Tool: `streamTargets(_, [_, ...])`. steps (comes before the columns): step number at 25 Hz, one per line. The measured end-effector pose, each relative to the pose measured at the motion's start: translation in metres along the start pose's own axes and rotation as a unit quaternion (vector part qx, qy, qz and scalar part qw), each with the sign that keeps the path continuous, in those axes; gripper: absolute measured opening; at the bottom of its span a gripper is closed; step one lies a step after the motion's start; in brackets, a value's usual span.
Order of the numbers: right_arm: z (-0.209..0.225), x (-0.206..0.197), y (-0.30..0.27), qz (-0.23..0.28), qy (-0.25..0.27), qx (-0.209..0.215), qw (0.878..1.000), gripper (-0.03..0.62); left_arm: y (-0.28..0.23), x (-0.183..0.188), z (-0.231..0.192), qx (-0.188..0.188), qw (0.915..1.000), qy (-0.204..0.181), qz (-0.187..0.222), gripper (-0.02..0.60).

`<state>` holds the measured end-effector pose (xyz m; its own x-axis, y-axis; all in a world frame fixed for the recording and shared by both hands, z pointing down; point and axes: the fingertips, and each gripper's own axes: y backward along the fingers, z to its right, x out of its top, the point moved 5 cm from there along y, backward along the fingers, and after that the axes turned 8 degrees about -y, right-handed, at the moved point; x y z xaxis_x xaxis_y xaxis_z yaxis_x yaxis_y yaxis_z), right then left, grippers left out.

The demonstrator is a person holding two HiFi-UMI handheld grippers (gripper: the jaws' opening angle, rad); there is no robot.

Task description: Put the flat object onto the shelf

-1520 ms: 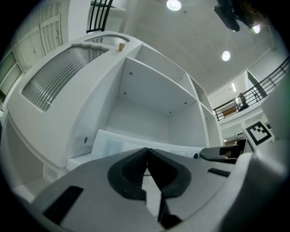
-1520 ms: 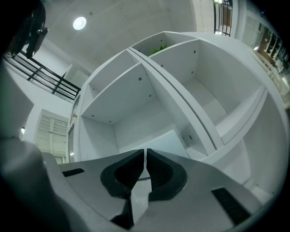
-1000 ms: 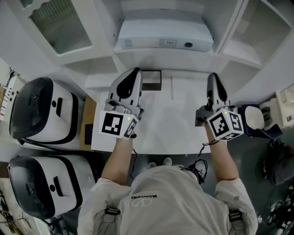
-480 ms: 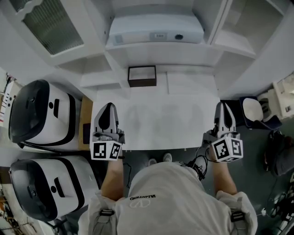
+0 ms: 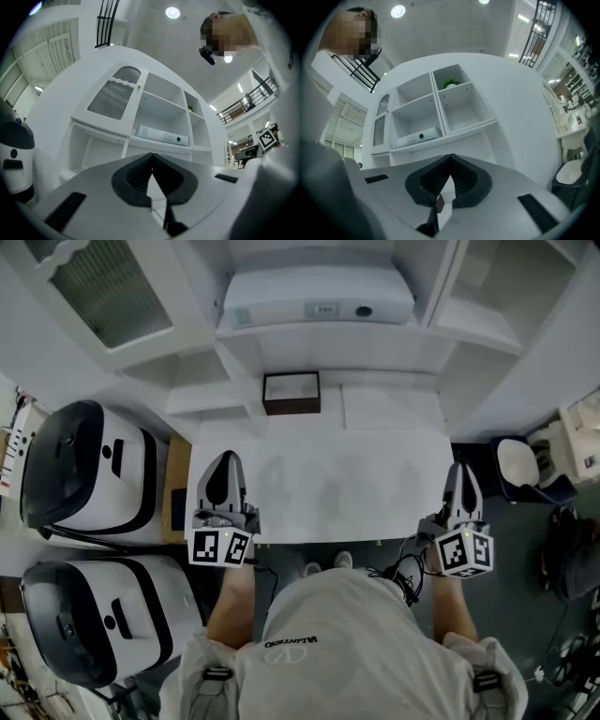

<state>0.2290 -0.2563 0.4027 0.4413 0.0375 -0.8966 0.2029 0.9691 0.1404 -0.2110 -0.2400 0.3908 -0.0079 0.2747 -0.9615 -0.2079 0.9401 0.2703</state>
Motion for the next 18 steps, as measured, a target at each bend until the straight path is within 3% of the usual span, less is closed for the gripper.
streamTargets(4, [-0.0026,0.0034,0.0001,0.008,0.001,0.012,1.0,0.011,0.0007,0.0005,-0.0031,0.006,0.9999,0.015,0.003,0.005])
streamTargets(18, [-0.0061,0.0009,-0.0039,-0.009,-0.009,0.017,1.0,0.009,0.0031,0.0059,-0.005,0.01,0.9998,0.017,0.007,0.005])
